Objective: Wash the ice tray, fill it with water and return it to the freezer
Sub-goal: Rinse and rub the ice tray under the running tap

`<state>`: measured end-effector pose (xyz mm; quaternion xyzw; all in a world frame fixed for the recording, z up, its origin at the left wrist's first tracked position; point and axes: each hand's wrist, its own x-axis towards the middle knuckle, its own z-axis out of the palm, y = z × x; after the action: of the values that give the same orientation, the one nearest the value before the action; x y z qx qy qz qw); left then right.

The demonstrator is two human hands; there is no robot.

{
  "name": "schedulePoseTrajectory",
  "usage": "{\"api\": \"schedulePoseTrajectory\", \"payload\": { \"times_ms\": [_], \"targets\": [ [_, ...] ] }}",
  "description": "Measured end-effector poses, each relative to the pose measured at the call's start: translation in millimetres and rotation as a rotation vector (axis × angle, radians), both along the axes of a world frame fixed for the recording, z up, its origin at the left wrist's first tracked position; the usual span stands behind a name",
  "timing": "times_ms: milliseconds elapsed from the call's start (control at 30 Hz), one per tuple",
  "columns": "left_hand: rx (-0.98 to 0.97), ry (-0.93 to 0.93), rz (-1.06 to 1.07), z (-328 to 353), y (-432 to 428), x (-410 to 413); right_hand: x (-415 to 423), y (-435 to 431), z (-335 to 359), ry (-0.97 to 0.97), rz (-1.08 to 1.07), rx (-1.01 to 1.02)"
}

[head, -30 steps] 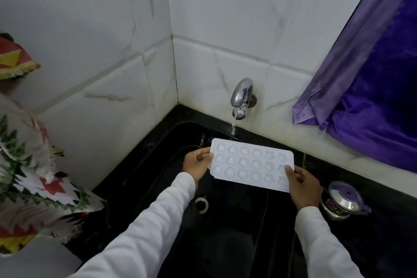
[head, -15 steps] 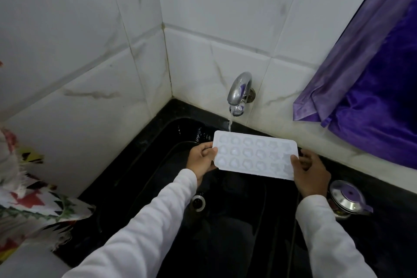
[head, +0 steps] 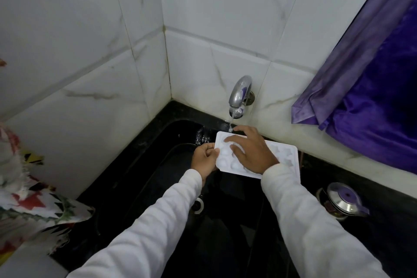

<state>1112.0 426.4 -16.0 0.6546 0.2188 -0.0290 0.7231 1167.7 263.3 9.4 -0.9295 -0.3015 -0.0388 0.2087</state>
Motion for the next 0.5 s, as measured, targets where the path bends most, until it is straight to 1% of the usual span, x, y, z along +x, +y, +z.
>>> {"api": "schedulePoseTrajectory", "payload": {
  "times_ms": [100,200,267,500],
  "targets": [
    [0.042,0.011,0.002,1.0,1.5,0.5,0.0,10.2,1.6,-0.033,0.010,-0.063],
    [0.033,0.023,-0.001,2.4,3.9,0.7,-1.9,13.7,4.6,-0.081,-0.004,-0.147],
    [0.025,0.017,-0.002,5.5,4.5,1.0,-2.6,12.8,6.0,-0.069,-0.015,-0.187],
    [0.022,0.012,-0.022,9.7,3.9,0.5,-2.1,10.6,5.4,-0.067,-0.027,-0.134]
  ]
}}
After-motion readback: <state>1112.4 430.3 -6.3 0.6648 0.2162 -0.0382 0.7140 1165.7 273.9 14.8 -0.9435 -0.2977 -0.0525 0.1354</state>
